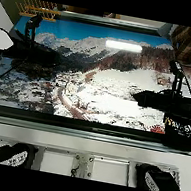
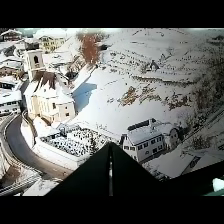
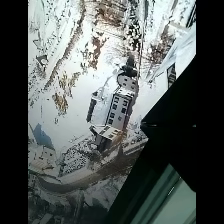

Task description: Fold the clothes and pants, and hang the long-sleeved shirts on hangers.

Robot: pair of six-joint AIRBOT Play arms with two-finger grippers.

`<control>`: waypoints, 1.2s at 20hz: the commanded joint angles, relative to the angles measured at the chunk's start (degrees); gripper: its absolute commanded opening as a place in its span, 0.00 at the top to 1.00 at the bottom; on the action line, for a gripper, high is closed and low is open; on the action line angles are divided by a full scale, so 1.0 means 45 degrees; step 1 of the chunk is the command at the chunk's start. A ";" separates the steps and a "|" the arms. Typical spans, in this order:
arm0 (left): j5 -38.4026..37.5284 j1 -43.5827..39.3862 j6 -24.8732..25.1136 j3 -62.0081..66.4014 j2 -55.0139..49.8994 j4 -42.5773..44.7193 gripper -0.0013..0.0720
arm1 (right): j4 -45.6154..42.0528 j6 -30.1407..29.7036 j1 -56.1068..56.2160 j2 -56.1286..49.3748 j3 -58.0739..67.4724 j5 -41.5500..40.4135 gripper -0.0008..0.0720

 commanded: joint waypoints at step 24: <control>0.6159 0.2856 -0.1112 0.0024 -0.5221 0.6615 0.01 | 0.0000 0.0005 0.0010 -0.0005 0.0015 0.0000 0.97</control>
